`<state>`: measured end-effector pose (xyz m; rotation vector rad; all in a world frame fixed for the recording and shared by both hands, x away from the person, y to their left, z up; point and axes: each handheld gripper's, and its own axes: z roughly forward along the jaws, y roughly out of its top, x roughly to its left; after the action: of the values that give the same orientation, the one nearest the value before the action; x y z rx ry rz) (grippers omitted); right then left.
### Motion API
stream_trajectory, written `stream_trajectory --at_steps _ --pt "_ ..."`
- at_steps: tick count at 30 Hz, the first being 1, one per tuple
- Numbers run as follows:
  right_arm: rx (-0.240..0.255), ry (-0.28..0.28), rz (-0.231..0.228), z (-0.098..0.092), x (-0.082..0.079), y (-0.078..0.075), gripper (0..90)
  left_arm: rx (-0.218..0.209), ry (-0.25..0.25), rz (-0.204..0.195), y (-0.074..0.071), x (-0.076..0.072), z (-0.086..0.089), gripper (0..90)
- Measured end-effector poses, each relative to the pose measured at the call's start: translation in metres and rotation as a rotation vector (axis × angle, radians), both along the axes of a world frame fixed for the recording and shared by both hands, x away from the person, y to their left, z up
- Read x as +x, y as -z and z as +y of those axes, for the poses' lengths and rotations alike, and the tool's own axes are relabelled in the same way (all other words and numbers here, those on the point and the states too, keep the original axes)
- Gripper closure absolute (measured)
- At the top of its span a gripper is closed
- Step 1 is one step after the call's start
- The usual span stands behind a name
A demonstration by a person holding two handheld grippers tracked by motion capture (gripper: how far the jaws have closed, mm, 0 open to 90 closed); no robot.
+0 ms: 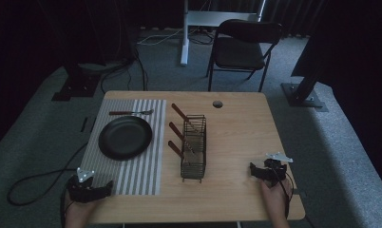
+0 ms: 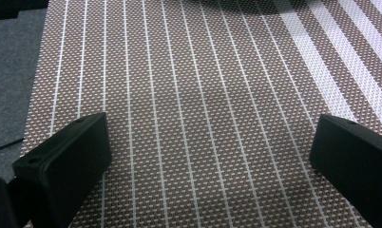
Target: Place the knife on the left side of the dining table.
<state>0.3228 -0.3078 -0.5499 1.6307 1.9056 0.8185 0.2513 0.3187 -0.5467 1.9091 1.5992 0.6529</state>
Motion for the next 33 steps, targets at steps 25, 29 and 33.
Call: stream_trajectory --at_steps 25,29,33 --pt "0.0 0.001 0.0 0.0 0.0 0.0 11.3 -0.026 0.086 -0.013 -0.011 -0.003 -0.004 1.6" --pt "0.0 0.001 0.0 0.0 0.0 0.0 11.3 -0.021 0.116 -0.02 -0.016 -0.002 -0.011 1.6" --pt "0.0 0.001 0.0 0.0 0.0 0.0 11.3 -0.03 0.146 -0.025 -0.019 -0.001 -0.016 1.7"
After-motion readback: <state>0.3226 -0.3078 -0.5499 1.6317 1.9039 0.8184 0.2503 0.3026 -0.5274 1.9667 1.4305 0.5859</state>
